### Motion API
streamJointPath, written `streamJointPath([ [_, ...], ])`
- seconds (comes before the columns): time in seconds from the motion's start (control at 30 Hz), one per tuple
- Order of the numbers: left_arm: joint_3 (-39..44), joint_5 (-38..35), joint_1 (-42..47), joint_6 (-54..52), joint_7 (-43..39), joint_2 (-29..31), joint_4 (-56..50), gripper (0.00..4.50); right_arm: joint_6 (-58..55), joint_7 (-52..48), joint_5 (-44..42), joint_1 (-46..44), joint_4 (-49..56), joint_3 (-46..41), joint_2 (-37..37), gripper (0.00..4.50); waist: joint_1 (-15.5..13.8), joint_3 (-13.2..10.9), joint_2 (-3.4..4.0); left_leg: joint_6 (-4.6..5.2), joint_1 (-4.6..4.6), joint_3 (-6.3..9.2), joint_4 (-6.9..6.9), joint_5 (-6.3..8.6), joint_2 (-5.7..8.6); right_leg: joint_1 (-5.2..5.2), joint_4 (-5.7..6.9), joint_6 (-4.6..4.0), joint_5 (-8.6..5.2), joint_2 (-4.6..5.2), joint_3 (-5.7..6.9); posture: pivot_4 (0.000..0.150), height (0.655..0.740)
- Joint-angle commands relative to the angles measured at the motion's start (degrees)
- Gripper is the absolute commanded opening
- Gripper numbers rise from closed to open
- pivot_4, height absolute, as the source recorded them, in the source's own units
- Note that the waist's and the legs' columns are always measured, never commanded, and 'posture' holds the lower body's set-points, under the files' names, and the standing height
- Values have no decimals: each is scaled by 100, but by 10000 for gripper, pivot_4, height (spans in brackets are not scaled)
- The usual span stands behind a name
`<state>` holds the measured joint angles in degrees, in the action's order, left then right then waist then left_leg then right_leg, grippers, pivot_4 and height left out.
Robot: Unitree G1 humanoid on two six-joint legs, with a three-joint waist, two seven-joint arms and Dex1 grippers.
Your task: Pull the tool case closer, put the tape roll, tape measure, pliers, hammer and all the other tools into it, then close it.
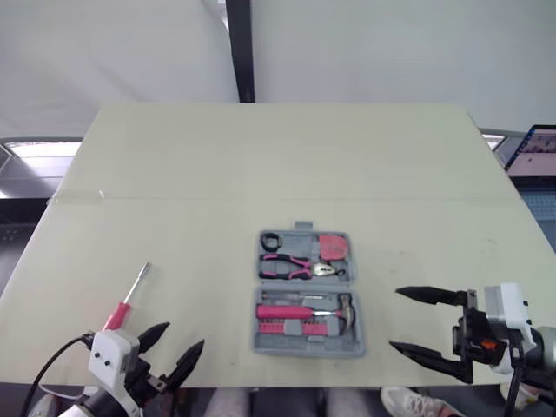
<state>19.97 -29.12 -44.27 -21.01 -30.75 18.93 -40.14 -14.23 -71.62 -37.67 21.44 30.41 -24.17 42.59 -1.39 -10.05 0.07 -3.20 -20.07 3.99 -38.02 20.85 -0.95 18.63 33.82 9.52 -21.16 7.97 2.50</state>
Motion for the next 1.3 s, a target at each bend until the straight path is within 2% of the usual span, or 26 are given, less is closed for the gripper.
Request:
streamJointPath([
  [0.03,219,-267,99,-288,237,69,-180,45000,273,-62,-22,-86,184,25,43,44576,-4,0,0,0,0,1,0,0,0,0,0,0,0,0,0,1500,7400],
  [0.33,605,-542,219,-597,84,448,122,45000,525,-23,71,-145,168,115,76,44576,-3,0,1,0,1,2,-2,0,0,4,3,-1,0,-1,1,1500,7400],
  [0.5,1198,-684,-47,-933,491,341,208,45000,465,-58,33,-152,79,75,193,44576,18,0,0,0,0,2,-3,0,0,4,2,-1,1,0,0,1500,7400],
  [0.63,1894,-484,-74,-652,-108,998,840,45000,461,-48,88,-335,-80,209,268,44576,9,0,0,0,2,1,-4,0,0,5,3,-3,0,-1,1,1500,7400],
  [0.8,2469,-796,509,-1385,88,1669,1252,45000,454,-13,112,-477,-164,273,326,44576,-20,-1,-1,1,-1,7,-5,0,4,7,5,-6,-1,2,2,1500,7400],
  [1.03,2101,-612,1309,-2256,340,2257,1303,45000,433,134,180,-489,-93,306,308,44576,45,-1,0,0,0,8,-2,0,2,8,19,-3,0,1,3,1500,7400],
  [1.3,1618,-469,1986,-2892,613,2342,1409,45000,357,263,182,-461,18,215,378,44576,67,-1,0,-2,0,9,-2,-1,0,10,27,-2,1,1,3,1500,7400],
])
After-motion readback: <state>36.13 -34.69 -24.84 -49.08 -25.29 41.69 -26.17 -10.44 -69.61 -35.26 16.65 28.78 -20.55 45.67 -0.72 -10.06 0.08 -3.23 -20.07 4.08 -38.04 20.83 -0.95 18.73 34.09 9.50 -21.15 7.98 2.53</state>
